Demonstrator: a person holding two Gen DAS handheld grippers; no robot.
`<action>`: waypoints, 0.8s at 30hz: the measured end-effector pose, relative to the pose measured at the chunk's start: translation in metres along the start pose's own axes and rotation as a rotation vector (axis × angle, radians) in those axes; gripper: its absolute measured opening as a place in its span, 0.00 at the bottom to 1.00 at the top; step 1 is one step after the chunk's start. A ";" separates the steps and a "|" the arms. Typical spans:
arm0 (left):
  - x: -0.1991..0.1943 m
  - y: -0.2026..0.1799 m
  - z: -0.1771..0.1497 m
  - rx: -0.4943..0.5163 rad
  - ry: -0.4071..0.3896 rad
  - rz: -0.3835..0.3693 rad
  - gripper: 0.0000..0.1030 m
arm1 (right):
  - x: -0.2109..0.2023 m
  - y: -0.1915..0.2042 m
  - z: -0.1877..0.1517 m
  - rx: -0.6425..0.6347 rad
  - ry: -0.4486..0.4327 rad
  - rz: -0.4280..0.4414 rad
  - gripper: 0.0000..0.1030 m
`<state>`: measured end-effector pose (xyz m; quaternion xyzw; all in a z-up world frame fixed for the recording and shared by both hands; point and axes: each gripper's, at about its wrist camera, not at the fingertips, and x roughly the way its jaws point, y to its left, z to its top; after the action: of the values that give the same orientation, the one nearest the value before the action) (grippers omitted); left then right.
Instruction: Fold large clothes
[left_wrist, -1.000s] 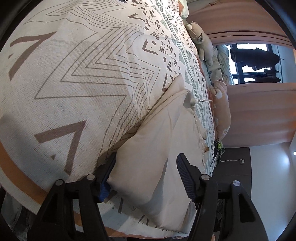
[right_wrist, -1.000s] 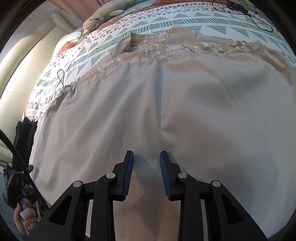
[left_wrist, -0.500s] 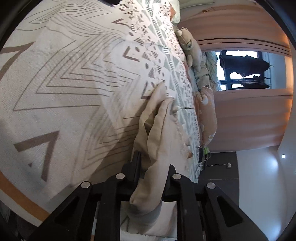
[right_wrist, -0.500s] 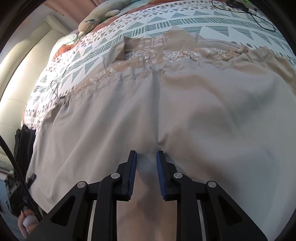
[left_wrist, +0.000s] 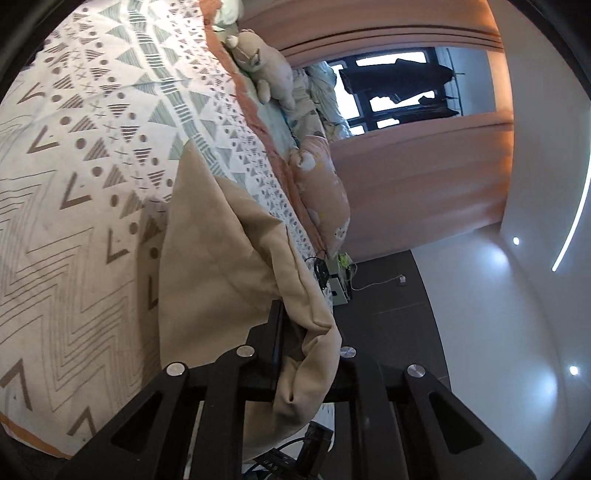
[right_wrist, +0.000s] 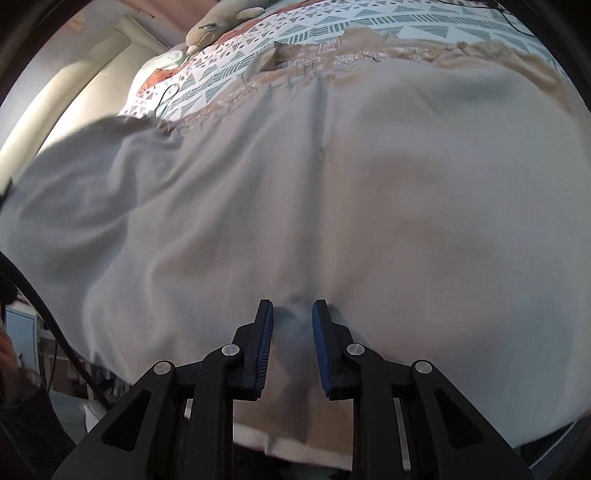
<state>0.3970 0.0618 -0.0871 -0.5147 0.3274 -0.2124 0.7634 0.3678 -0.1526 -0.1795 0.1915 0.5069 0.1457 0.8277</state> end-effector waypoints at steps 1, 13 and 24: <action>0.006 -0.010 -0.001 0.012 0.012 -0.015 0.14 | -0.001 0.000 -0.004 -0.004 0.001 0.003 0.18; 0.090 -0.109 -0.032 0.166 0.171 -0.076 0.09 | -0.010 -0.012 -0.028 -0.011 -0.011 0.082 0.18; 0.193 -0.167 -0.085 0.226 0.351 -0.074 0.08 | -0.059 -0.070 -0.025 0.079 -0.115 0.202 0.19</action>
<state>0.4723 -0.1841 -0.0089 -0.3927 0.4103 -0.3618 0.7392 0.3223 -0.2358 -0.1767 0.2823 0.4422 0.1972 0.8282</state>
